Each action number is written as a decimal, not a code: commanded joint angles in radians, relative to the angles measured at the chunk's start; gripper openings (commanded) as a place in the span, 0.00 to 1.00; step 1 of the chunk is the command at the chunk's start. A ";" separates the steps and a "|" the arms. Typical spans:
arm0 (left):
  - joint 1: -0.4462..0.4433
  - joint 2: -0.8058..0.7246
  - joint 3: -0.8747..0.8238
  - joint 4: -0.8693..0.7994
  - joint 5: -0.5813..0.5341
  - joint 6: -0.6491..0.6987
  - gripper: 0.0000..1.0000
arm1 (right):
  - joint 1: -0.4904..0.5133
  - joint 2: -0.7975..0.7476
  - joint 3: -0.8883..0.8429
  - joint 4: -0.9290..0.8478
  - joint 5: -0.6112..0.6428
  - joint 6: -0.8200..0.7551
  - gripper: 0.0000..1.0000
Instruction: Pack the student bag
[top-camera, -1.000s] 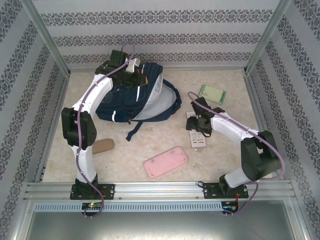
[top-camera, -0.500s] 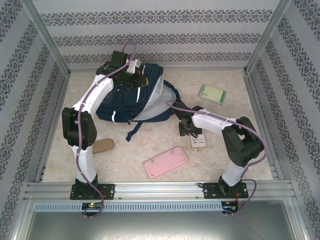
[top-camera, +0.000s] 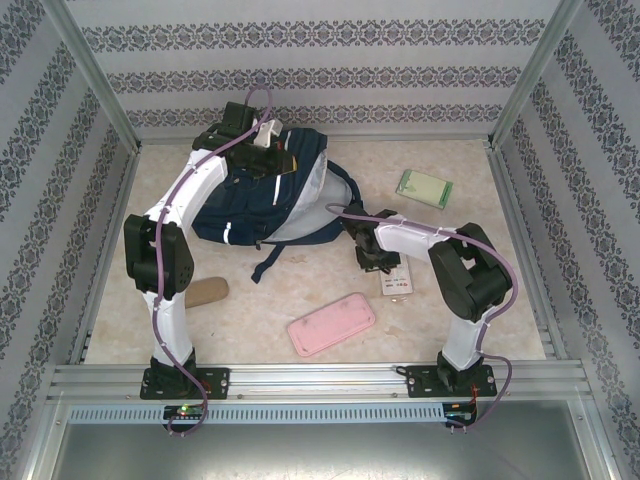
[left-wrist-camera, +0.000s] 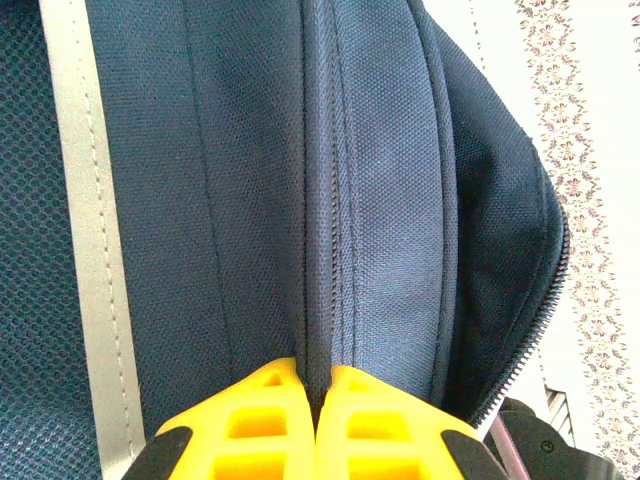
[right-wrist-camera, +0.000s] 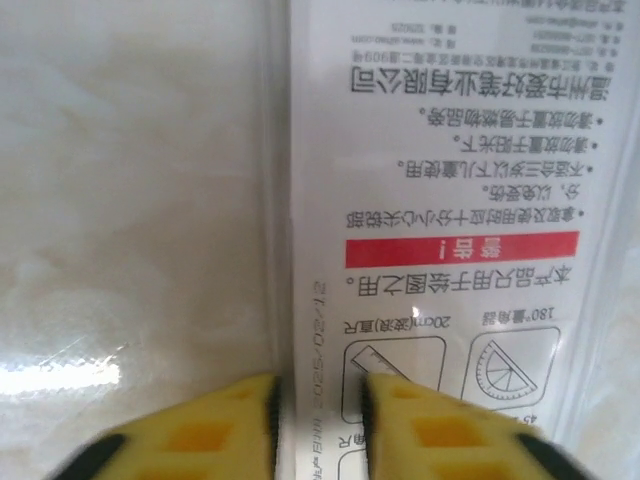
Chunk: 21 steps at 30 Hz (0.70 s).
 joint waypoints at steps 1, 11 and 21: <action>-0.013 -0.035 0.008 0.001 0.041 0.027 0.00 | -0.022 -0.003 -0.035 -0.020 0.000 0.007 0.13; -0.013 -0.029 0.013 0.000 0.044 0.027 0.00 | -0.029 -0.077 -0.036 -0.016 -0.017 0.005 0.00; -0.013 -0.024 0.026 0.008 0.056 0.017 0.00 | -0.026 -0.258 0.056 -0.032 -0.074 0.015 0.00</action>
